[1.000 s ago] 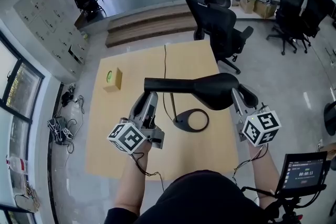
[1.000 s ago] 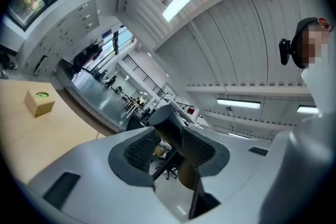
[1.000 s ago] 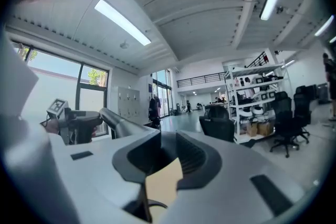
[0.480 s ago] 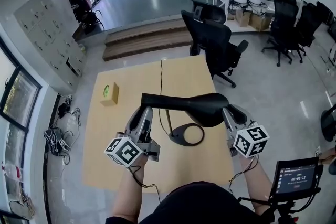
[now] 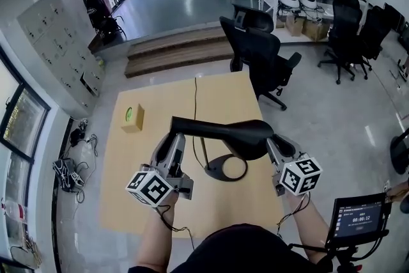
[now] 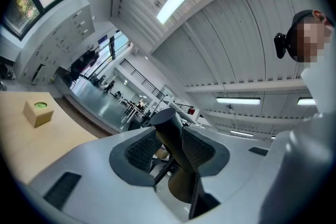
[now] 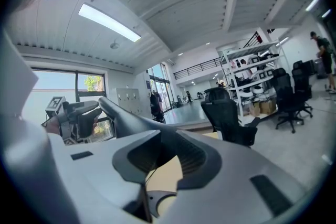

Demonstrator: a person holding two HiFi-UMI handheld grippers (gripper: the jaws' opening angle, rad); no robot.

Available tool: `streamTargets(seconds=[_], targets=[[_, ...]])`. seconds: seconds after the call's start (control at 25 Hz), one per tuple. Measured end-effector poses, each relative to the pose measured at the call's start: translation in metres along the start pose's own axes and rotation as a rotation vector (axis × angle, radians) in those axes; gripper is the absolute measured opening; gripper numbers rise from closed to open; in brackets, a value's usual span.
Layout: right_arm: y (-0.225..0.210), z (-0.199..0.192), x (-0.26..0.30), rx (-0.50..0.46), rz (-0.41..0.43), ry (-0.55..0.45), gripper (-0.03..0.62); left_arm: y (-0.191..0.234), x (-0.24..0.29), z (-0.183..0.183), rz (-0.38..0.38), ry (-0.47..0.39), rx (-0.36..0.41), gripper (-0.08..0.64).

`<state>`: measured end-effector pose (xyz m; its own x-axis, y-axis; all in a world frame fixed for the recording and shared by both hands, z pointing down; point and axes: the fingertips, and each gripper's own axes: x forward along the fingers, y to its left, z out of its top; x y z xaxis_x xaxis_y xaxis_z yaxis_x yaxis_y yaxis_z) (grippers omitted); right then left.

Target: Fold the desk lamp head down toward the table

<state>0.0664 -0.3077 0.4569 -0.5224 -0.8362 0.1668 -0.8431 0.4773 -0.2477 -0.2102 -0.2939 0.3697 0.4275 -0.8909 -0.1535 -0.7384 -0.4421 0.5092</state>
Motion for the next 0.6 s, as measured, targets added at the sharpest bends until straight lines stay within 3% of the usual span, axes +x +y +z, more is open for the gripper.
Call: streamTargets(seconds=[0.6], targets=[[0.001,-0.016,0.006,0.025,0.004,0.030,0.091,-0.003,0.002,0.004,-0.004,0.000,0.009,0.150]])
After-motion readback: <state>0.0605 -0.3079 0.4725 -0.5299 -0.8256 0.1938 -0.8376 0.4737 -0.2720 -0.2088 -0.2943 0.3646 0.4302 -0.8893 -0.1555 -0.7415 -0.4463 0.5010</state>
